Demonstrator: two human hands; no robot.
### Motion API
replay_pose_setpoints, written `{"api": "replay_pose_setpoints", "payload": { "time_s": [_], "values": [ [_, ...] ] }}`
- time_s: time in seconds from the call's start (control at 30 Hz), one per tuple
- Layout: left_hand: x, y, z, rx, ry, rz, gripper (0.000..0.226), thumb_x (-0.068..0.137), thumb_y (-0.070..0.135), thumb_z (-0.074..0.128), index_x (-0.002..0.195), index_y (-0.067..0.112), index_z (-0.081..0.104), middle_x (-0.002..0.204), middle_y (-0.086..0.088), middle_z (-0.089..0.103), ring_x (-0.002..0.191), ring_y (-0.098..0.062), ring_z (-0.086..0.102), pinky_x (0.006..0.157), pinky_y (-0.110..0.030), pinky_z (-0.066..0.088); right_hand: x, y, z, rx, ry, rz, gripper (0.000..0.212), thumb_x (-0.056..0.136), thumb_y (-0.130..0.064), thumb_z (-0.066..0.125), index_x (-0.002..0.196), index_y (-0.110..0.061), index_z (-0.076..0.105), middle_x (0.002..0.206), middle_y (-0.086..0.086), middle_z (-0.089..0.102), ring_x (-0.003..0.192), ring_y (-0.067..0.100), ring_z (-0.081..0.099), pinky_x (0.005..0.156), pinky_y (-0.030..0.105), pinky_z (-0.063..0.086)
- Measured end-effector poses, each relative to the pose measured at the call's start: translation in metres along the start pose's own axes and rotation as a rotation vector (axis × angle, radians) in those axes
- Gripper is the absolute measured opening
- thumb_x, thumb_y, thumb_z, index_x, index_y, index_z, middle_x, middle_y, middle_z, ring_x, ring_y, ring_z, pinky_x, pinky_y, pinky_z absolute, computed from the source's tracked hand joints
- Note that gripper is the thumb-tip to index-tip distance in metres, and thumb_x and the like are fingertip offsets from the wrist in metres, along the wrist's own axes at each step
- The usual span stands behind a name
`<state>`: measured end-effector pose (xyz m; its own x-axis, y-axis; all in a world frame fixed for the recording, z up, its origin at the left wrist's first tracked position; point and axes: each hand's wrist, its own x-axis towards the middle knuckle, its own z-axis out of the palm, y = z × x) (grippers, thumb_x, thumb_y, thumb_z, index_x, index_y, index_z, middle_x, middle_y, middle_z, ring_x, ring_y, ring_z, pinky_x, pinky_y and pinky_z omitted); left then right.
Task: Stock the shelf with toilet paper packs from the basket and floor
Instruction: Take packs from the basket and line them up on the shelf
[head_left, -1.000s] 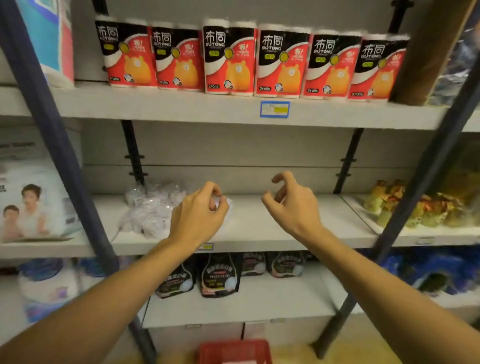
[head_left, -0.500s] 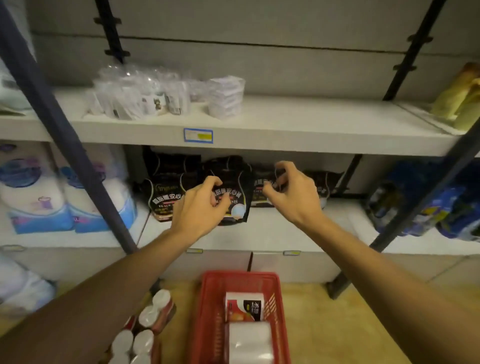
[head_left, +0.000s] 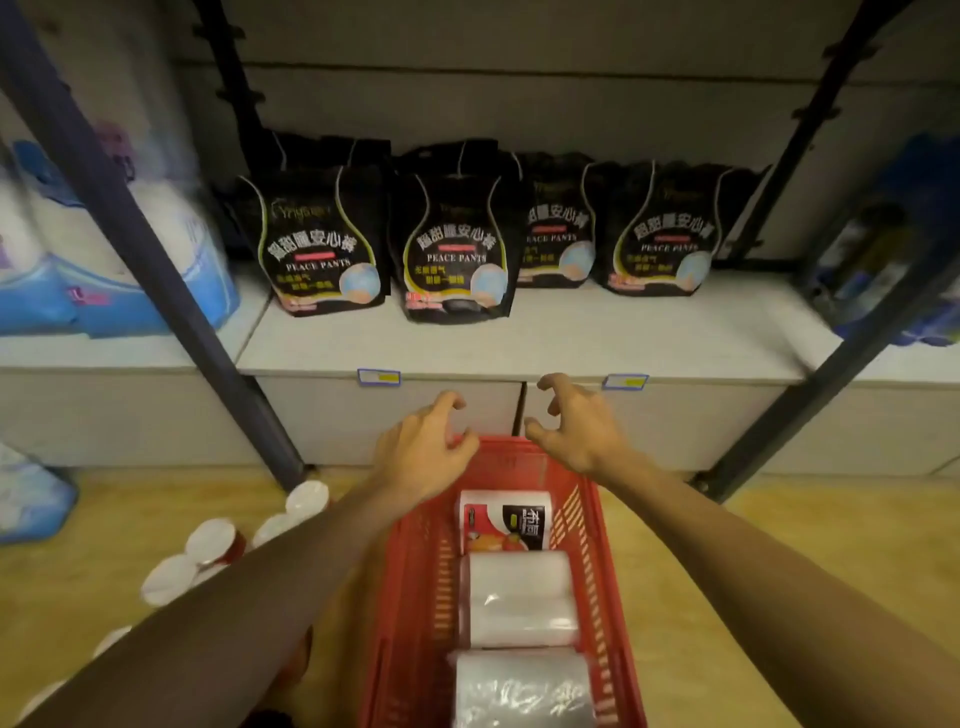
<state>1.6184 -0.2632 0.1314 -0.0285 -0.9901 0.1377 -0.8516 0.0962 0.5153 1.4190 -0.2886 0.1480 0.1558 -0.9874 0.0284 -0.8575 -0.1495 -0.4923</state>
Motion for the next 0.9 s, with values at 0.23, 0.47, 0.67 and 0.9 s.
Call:
{"api": "replay_pose_setpoints", "payload": {
  "time_s": [0.23,0.47,0.67,0.9],
  "values": [
    [-0.046,-0.073,0.079,0.003,-0.119,-0.016,0.035,0.088,0.039,0.056,0.121,0.03,0.047,0.074,0.009,0.06,0.078,-0.017,0.062,0.071,-0.031,0.047,-0.03,0.063,0.112,-0.154,-0.24,0.137,0.059,0.088,-0.04,0.06,0.139,-0.02,0.037,0.127,0.011,0.058,0.113,0.032,0.057,0.091,0.039,0.048],
    [-0.076,-0.115,0.113,0.013,-0.375,0.015,0.04,0.092,0.035,0.053,0.128,0.031,0.039,0.083,0.003,0.064,0.074,-0.011,0.061,0.062,-0.025,0.047,-0.034,0.092,0.175,-0.115,-0.394,0.212,0.059,0.087,-0.039,0.066,0.135,-0.018,0.037,0.126,0.012,0.056,0.111,0.032,0.057,0.087,0.034,0.047],
    [-0.084,-0.116,0.148,-0.067,-0.553,-0.027,0.047,0.089,0.041,0.056,0.131,0.033,0.036,0.086,0.006,0.065,0.078,-0.013,0.064,0.068,-0.029,0.047,-0.03,0.104,0.209,-0.148,-0.571,0.201,0.082,0.081,-0.04,0.074,0.145,-0.019,0.027,0.141,0.011,0.047,0.124,0.032,0.049,0.101,0.038,0.043],
    [-0.109,-0.116,0.195,-0.127,-1.018,-0.088,0.097,0.061,0.075,0.069,0.139,0.042,0.022,0.111,0.005,0.058,0.102,-0.016,0.057,0.094,-0.039,0.048,-0.036,0.122,0.238,-0.316,-0.719,0.148,0.105,0.071,-0.049,0.08,0.151,-0.027,0.014,0.153,0.008,0.034,0.137,0.033,0.037,0.112,0.05,0.031]
  ]
}}
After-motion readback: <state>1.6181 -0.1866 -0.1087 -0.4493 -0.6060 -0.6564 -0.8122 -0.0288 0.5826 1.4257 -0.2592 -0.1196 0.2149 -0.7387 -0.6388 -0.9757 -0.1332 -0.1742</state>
